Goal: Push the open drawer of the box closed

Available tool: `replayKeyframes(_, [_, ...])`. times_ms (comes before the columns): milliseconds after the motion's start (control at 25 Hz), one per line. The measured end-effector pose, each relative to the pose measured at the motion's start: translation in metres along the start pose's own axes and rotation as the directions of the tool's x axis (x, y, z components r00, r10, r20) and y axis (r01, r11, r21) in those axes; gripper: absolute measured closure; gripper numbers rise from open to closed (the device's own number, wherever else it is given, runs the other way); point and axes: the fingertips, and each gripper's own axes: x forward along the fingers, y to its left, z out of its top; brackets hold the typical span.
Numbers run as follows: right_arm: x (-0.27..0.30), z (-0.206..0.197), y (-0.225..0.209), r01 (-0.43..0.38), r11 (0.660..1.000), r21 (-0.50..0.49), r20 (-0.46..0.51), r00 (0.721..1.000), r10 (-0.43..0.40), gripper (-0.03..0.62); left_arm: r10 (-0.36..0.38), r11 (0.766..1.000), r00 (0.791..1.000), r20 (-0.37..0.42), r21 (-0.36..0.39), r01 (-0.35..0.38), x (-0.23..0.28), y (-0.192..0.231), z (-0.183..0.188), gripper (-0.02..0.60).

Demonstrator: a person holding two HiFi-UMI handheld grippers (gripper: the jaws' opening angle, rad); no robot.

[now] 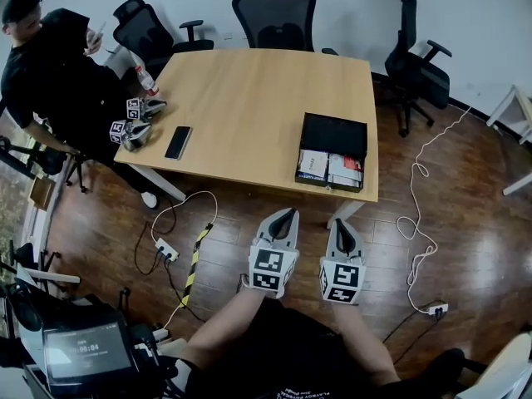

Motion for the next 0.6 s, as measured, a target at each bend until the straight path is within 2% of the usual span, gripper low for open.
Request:
replayKeyframes(280, [0.055, 0.021, 0.000, 0.028, 1.000, 0.002, -0.007, 1.000, -0.028, 0.589, -0.020, 1.000, 1.000, -0.021, 0.022, 0.021, 0.046, 0.045, 0.010, 0.583])
replayKeyframes(600, [0.110, 0.018, 0.003, 0.084, 0.996, 0.017, -0.045, 0.996, -0.083, 0.589, -0.075, 0.997, 0.996, -0.041, 0.018, 0.075, 0.089, 0.084, 0.016, 0.583])
